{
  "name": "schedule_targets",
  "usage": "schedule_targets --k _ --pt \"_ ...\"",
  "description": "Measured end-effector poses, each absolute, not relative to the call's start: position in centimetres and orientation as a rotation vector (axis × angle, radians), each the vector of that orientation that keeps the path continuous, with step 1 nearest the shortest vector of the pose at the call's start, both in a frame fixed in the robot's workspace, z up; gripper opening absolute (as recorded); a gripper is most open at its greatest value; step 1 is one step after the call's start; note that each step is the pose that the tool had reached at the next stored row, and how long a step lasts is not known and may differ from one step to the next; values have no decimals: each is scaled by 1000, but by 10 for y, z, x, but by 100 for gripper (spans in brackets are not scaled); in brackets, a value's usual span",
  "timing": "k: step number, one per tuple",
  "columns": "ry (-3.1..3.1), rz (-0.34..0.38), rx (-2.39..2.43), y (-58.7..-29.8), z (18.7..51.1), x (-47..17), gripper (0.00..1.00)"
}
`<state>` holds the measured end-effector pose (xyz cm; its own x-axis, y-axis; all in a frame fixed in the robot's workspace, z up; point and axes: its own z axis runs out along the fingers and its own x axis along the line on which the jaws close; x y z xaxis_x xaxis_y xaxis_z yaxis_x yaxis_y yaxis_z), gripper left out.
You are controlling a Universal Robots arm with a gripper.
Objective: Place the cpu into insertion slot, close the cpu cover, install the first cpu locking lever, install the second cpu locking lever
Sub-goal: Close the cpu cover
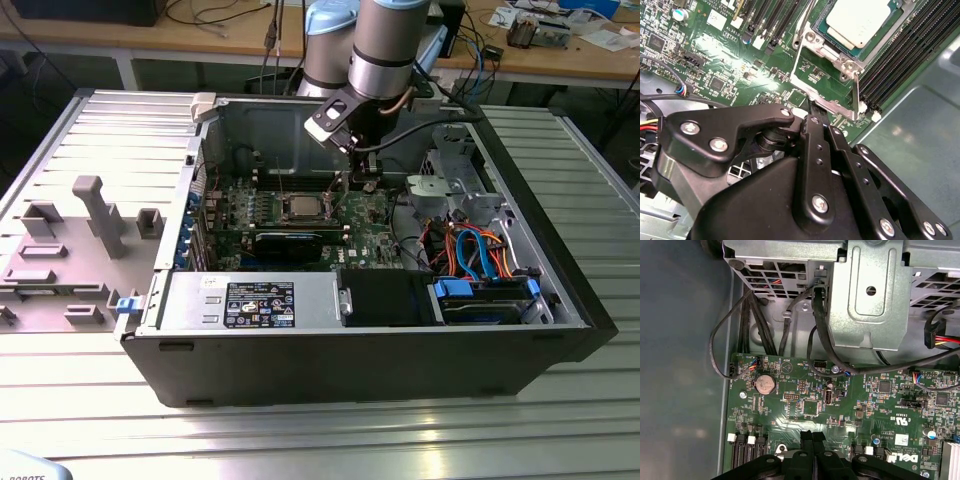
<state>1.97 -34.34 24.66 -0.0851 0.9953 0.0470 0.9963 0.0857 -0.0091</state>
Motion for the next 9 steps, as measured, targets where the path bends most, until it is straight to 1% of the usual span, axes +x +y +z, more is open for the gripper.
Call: schedule_targets --k 9 --pt "-2284 -39 -2097 -343 247 19 11"
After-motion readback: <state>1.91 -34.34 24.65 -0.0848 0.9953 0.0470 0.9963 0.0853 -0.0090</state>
